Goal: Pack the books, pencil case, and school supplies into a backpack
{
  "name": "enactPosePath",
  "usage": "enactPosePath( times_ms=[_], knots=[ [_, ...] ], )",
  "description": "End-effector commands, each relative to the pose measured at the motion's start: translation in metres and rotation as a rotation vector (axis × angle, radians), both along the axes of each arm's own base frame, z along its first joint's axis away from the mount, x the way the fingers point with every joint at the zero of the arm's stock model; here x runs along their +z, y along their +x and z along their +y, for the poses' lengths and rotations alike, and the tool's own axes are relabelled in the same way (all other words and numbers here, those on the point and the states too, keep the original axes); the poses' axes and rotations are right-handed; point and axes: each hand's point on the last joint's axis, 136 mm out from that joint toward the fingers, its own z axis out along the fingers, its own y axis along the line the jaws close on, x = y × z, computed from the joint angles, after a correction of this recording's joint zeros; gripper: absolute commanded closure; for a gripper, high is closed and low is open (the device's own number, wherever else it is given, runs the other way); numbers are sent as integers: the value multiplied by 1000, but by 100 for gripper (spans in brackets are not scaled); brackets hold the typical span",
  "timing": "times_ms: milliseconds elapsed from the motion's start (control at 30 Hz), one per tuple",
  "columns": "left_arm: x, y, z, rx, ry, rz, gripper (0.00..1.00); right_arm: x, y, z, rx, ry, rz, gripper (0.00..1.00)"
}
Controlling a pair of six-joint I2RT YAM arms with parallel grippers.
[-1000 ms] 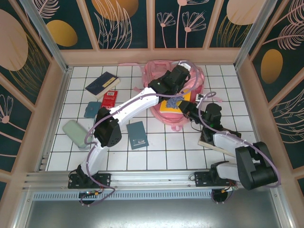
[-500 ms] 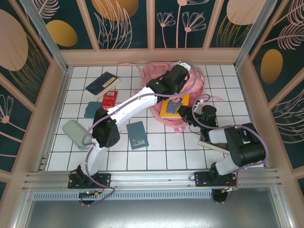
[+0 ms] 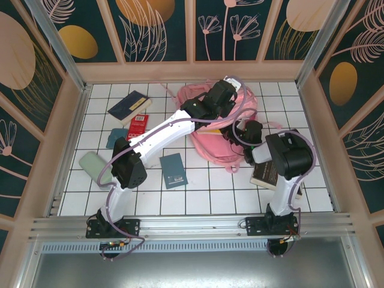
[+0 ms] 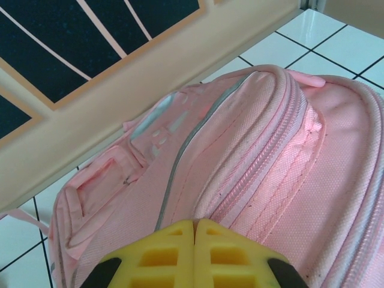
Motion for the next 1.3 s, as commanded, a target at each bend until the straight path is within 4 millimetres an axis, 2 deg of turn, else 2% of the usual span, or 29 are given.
enactPosePath(
  times_ms=[0, 133, 200, 233, 300, 367, 467, 633, 667, 933, 1267],
  knots=[
    [59, -7, 5, 2, -114, -84, 100, 41, 30, 9, -28, 50, -141, 100],
    [58, -7, 8, 10, -109, -90, 100, 14, 54, 6, -90, -4, -40, 99],
    [56, -7, 8, 12, -104, -91, 100, 7, 61, 9, -92, -23, -20, 94],
    [55, -6, 9, 14, -101, -91, 100, 1, 63, 9, -98, -33, 6, 90],
    [52, -5, 10, 25, -92, -98, 100, -8, 66, 12, -84, -57, 35, 67],
    [48, -3, 11, 34, -77, -106, 100, -17, 63, 11, -83, -79, 62, 51],
    [42, 2, 15, 58, -60, -125, 100, -19, 56, 6, -94, -105, 73, 40],
    [31, 8, 18, 84, -34, -135, 100, -12, 40, -2, -108, -132, 85, 34],
    [29, 10, 19, 89, -32, -134, 100, -9, 35, -3, -107, -136, 82, 26],
    [16, 23, 31, 129, -25, -122, 100, 14, -4, -39, -211, -248, 62, 23],
    [-12, 35, 40, 155, -35, -67, 100, 27, -73, -80, -268, -378, 41, 24]
  ],
)
